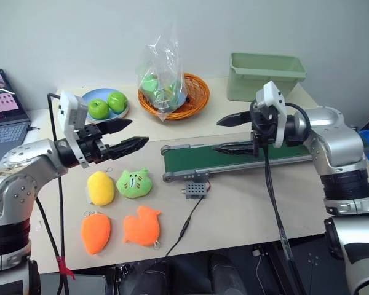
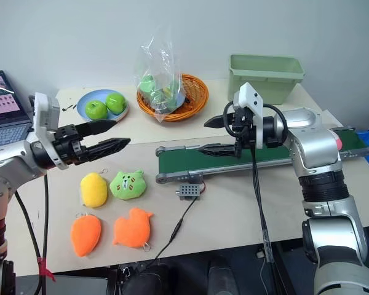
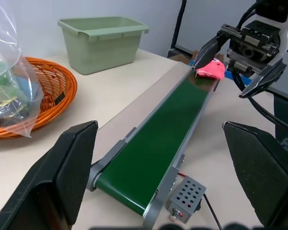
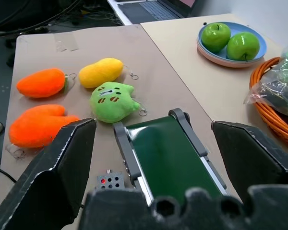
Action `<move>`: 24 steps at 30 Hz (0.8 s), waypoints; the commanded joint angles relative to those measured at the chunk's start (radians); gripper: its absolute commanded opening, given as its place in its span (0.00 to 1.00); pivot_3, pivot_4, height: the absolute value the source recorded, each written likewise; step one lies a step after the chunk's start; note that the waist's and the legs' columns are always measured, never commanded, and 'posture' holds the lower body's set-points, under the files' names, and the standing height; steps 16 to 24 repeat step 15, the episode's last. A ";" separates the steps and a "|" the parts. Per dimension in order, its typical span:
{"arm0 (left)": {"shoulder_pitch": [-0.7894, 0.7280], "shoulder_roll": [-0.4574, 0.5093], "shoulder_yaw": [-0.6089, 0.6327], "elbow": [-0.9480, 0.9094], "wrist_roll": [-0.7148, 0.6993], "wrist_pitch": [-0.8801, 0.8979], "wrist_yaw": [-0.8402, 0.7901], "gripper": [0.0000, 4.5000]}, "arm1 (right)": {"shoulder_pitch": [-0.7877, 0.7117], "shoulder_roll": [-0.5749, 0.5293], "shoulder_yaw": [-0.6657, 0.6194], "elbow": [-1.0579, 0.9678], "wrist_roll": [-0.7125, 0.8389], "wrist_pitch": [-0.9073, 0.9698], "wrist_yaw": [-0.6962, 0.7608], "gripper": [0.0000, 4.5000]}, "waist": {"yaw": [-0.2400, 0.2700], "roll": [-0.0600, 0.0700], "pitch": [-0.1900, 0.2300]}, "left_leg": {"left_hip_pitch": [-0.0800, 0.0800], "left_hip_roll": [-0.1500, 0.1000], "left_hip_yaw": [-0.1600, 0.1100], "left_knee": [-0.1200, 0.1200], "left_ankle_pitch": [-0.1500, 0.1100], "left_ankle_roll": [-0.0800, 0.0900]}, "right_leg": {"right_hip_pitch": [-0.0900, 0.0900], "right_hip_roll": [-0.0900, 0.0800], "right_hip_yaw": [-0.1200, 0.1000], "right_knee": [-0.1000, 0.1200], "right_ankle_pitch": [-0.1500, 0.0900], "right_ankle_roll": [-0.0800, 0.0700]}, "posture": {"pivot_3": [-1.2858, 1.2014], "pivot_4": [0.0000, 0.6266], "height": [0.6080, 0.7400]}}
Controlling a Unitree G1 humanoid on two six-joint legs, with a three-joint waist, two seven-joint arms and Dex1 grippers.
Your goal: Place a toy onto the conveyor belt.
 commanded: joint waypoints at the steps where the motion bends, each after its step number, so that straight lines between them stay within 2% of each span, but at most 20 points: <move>1: -0.013 -0.001 0.004 -0.031 0.003 -0.008 -0.002 0.99 | 0.006 -0.006 -0.050 -0.031 0.018 -0.022 -0.012 1.00 | 0.000 0.000 0.000 | 0.000 0.000 0.000 0.000 0.000 0.000 | 0.000 0.000 0.000 0.000 0.000 0.000 | 0.52 0.24 1.00; 11: -0.020 0.001 -0.035 -0.042 0.002 0.006 -0.029 0.99 | 0.098 -0.016 -0.107 -0.092 0.080 0.021 -0.038 1.00 | 0.000 0.000 0.000 | -0.001 0.000 0.000 0.000 0.000 0.000 | 0.000 0.000 0.000 -0.002 0.001 -0.001 | 0.52 0.24 1.00; 24: -0.035 -0.007 -0.042 -0.035 0.001 0.000 -0.038 0.99 | 0.105 -0.016 -0.109 -0.108 0.084 0.031 -0.046 1.00 | 0.001 0.000 0.000 | -0.001 0.000 0.000 0.000 0.000 0.000 | 0.000 0.001 0.000 -0.002 0.001 -0.001 | 0.52 0.24 1.00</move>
